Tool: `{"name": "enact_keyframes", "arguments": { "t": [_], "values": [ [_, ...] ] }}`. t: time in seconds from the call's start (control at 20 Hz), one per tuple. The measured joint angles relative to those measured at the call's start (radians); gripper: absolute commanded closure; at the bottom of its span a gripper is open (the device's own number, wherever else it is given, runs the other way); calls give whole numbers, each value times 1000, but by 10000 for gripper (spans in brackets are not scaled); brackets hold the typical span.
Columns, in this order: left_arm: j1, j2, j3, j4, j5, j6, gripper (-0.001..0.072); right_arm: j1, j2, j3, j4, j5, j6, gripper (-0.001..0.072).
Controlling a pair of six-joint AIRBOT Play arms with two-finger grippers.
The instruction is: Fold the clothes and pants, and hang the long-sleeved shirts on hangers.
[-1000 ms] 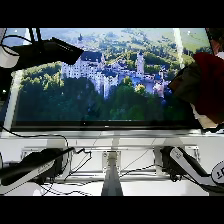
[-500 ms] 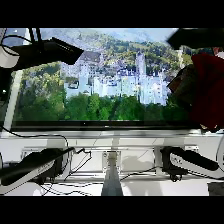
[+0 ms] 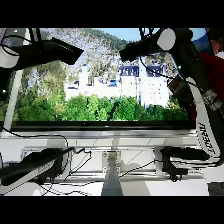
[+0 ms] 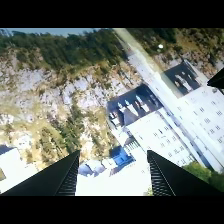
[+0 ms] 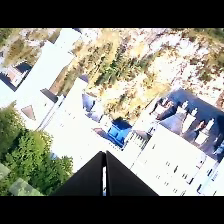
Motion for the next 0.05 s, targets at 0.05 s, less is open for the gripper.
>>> {"name": "enact_keyframes", "arguments": {
  "t": [0.05],
  "values": [
    [0,0,0,0,0,0,248,5,-5,0,-4,0,0,691]
  ]
}}
